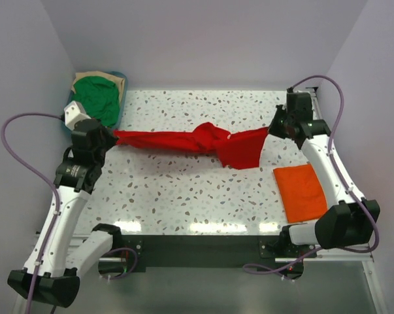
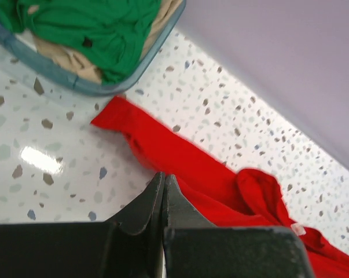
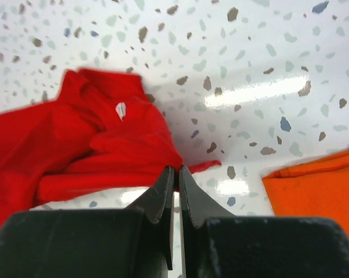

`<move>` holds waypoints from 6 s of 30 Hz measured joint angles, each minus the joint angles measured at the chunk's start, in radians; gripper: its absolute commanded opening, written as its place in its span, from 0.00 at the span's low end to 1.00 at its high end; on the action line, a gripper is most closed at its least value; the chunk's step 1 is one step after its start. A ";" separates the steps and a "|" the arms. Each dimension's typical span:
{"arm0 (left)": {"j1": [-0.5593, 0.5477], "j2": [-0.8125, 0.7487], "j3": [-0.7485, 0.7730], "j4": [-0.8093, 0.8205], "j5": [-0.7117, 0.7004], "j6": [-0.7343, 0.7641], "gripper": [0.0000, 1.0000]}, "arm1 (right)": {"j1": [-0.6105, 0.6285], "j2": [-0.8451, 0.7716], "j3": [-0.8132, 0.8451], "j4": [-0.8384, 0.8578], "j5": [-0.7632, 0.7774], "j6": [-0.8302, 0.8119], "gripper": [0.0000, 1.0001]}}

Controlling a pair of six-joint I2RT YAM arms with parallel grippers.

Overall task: Fold and stack the t-shirts
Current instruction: Flatten the tshirt out, then fold the tshirt

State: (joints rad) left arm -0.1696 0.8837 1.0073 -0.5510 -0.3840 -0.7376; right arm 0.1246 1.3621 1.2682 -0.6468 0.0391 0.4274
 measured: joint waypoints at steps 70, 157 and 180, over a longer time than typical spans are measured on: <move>0.360 0.558 0.005 0.640 0.634 -0.055 0.00 | -0.116 0.061 -0.066 0.403 -0.240 0.250 0.00; 0.330 0.776 -0.065 0.481 0.579 -0.002 0.00 | 0.017 0.093 -0.338 0.275 0.071 0.113 0.58; 0.330 0.776 -0.065 0.482 0.585 -0.003 0.00 | 0.018 0.285 -0.385 0.397 0.067 0.117 0.07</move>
State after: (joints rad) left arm 0.1600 1.6596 0.9424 -0.0692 0.2008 -0.7403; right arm 0.1421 1.6474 0.8837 -0.2501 0.1062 0.5442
